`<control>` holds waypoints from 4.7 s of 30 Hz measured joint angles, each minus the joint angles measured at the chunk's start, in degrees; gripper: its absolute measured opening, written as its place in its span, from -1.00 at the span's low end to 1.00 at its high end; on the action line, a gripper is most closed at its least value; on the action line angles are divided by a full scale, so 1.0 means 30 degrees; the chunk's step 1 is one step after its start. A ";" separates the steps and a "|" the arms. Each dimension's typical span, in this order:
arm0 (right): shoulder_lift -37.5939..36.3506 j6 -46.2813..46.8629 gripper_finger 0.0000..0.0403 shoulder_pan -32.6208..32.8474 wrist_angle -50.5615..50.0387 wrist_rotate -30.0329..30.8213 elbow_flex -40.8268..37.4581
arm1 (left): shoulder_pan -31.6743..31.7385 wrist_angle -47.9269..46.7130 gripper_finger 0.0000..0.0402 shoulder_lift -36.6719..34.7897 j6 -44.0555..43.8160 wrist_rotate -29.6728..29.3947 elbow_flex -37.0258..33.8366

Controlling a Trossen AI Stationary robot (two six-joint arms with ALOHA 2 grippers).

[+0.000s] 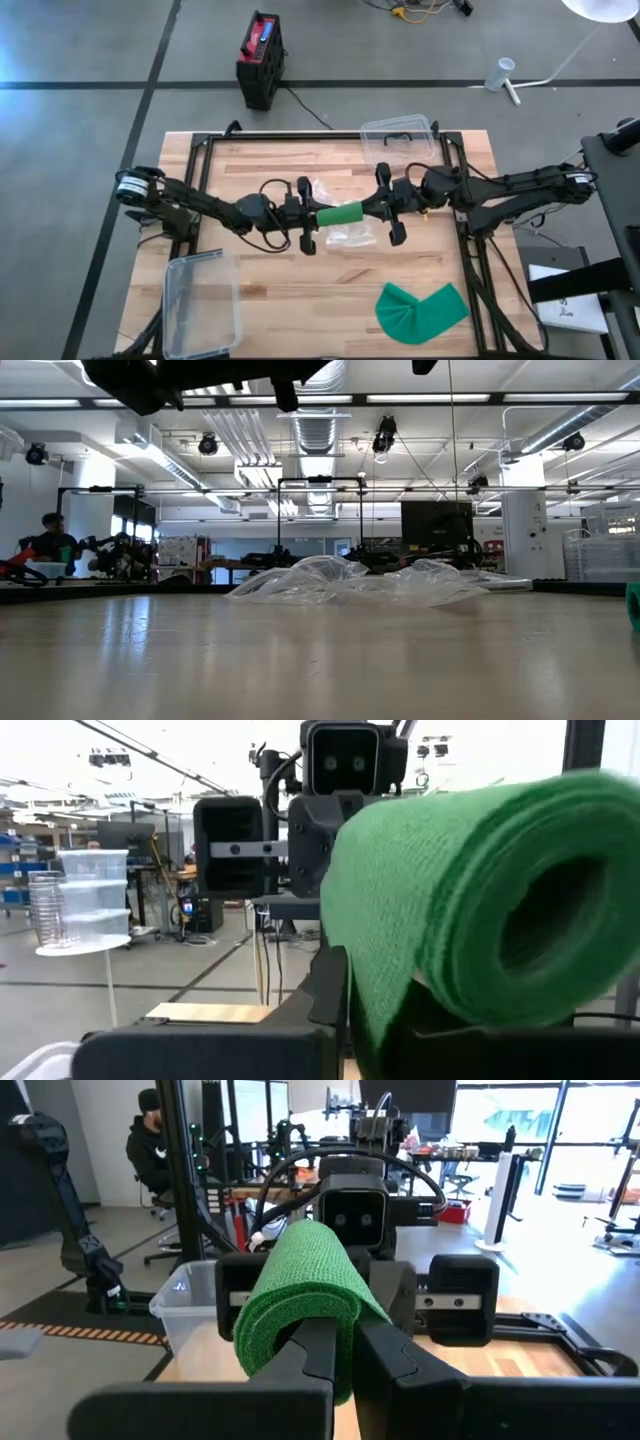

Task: Roll bandage
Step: Roll the green bandage

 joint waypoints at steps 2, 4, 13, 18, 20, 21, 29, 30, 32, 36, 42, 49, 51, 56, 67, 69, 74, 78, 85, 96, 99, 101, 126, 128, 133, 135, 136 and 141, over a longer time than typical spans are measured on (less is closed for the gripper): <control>-0.0052 -0.0011 -0.98 0.0000 -0.0004 0.0000 0.0000 | -0.0075 0.0067 -0.93 -0.0148 -0.0191 -0.0005 -0.0297; -0.0218 -0.0102 -0.98 0.0000 -0.0108 0.0000 0.0000 | -0.0127 0.0048 -0.97 -0.0222 -0.0655 -0.0007 -0.0655; -0.0543 -0.0322 -0.98 -0.0029 -0.0188 -0.0006 -0.0029 | -0.0771 0.0030 -1.00 -0.0609 -0.0744 -0.0015 -0.1165; -0.0416 -0.0139 -0.98 -0.0029 0.0527 0.0423 -0.0029 | -0.0799 0.0069 -1.00 -0.0609 -0.0667 -0.0017 -0.1147; -0.0260 -0.0323 -0.98 -0.0029 0.0582 0.1085 -0.0029 | -0.0876 0.0020 -1.00 -0.0609 -0.0660 -0.0051 -0.1090; -0.0129 -0.0468 -0.98 -0.0029 0.0718 0.1420 -0.0029 | -0.0943 -0.0035 -1.00 -0.0609 -0.0652 -0.0044 -0.1039; 0.0533 -0.2829 -0.98 -0.0020 0.1104 0.2592 -0.0029 | -0.1513 0.0238 -1.00 -0.0908 -0.0494 -0.0058 -0.1004; 0.0512 -0.3239 -0.98 -0.0015 0.1221 0.2570 -0.0028 | -0.1604 0.0257 -1.00 -0.1095 -0.0573 -0.0048 -0.1008; 0.0491 -0.3836 -0.98 -0.0015 0.1268 0.2510 -0.0007 | -0.1746 0.0212 -1.00 -0.1489 -0.0971 -0.0020 -0.1055; 0.0477 -0.4083 -0.98 0.0015 0.1287 0.2372 -0.0007 | -0.1960 0.0081 -0.99 -0.2036 -0.0783 0.0044 -0.1063; 0.0911 -0.3504 -0.98 -0.0029 0.1232 0.2550 0.0007 | -0.1982 0.0099 -0.82 -0.2234 -0.0452 0.0516 -0.1012; 0.0980 -0.3650 -0.98 -0.0029 0.1239 0.2636 0.0007 | -0.2038 0.0336 -0.34 -0.2204 -0.0597 0.0697 -0.1012; 0.0980 -0.3578 -0.98 -0.0029 0.1231 0.2630 0.0007 | -0.2107 0.0439 -0.20 -0.2272 -0.0164 0.0703 -0.1012; 0.0980 -0.1507 -0.98 -0.0022 0.1239 0.2456 0.0007 | -0.2879 0.0423 0.03 -0.2372 0.4653 -0.0224 -0.1012; 0.1101 0.3567 -0.98 -0.0015 0.1125 0.2022 0.0007 | -0.3381 -0.0895 -0.05 -0.2423 1.1531 -0.5480 -0.0295; 0.1103 0.4298 -0.98 0.0000 0.0898 0.1945 0.0007 | -0.3384 -0.1123 -0.08 -0.2423 1.2388 -0.5555 -0.0211; 0.1111 0.7622 -0.98 0.0056 0.0242 0.1904 0.0000 | -0.3550 -0.2694 -0.16 -0.2423 1.4779 -0.7529 0.0382; 0.1118 1.1915 -0.98 0.0117 0.0036 0.1908 -0.0015 | -0.3555 -0.5255 -0.20 -0.2417 1.6215 -0.8867 0.1373; 0.1125 1.9044 -0.98 0.0146 -0.0135 0.1861 -0.0044 | -0.3692 -1.0415 -0.20 -0.2277 1.7053 -1.0800 0.3428; 0.1154 2.3862 -0.98 0.0262 0.0328 0.2272 0.0208 | -0.3789 -1.4038 -0.12 -0.2241 1.6568 -1.3080 0.4648; 0.1154 2.3876 -0.98 0.0308 0.0420 0.2265 0.0298 | -0.3768 -1.4053 -0.17 -0.2241 1.5741 -1.3179 0.4785; 0.1154 2.3933 -0.98 0.0328 0.0444 0.2266 0.0299 | -0.3738 -1.4076 -0.21 -0.2232 1.5247 -1.3222 0.4853; -0.0924 0.9528 -0.06 0.0787 -0.2609 0.0847 0.1572 | -0.4307 -1.5518 -0.90 -0.3120 0.7607 -1.0209 0.4984; -0.1288 0.5592 0.02 0.1174 -0.3927 0.1086 0.2003 | -0.4326 -1.5998 -0.90 -0.3388 0.5664 -0.8610 0.4977; -0.1271 -0.1444 0.22 0.2067 -0.4438 0.1620 0.2288 | -0.4159 -1.6262 -0.90 -0.3640 0.1264 -0.5482 0.4973; -0.1050 -0.3388 0.29 0.2180 -0.4432 0.1645 0.2288 | -0.4078 -1.6304 -0.90 -0.3640 -0.0007 -0.4961 0.4970; -0.0922 -0.4174 0.33 0.2186 -0.4440 0.1629 0.2280 | -0.4041 -1.6293 -0.90 -0.3642 -0.0594 -0.4872 0.4970; -0.0102 -0.7290 0.46 0.2171 -0.4417 0.1529 0.2292 | -0.3735 -1.6489 -0.90 -0.3662 -0.3008 -0.4841 0.4970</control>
